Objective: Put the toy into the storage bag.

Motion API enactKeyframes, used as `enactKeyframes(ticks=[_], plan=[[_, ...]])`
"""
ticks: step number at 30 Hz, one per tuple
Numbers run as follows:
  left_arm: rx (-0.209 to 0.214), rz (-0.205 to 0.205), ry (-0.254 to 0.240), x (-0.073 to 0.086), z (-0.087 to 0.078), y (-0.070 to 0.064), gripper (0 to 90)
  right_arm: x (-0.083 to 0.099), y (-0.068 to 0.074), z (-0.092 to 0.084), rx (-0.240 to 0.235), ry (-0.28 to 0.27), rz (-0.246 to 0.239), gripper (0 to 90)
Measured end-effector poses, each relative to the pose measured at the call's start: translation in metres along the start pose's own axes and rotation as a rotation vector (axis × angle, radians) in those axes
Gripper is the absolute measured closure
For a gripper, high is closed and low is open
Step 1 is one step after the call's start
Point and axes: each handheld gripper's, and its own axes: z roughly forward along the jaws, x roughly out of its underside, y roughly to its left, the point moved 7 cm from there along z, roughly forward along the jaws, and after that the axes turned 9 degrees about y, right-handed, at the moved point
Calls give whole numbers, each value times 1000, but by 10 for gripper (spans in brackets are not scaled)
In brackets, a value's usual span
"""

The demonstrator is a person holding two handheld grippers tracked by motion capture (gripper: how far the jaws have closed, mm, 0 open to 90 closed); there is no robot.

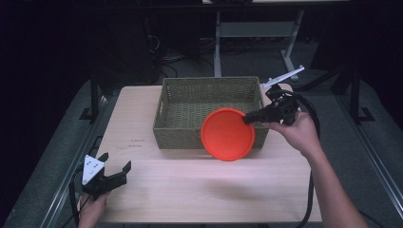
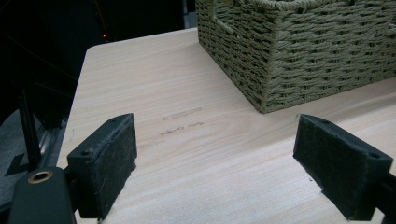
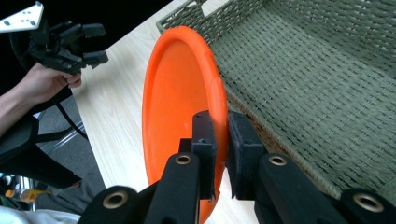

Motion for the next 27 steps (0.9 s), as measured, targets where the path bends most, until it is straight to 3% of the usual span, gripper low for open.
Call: enactKeyframes(ticks=[20,27], plan=[[31,-25,-9,0,1,1,127,-40,-6,-7,29,3,18,822],[29,2,-3,0,2,-1,126,-53,-11,-10,24,-15,32,822]])
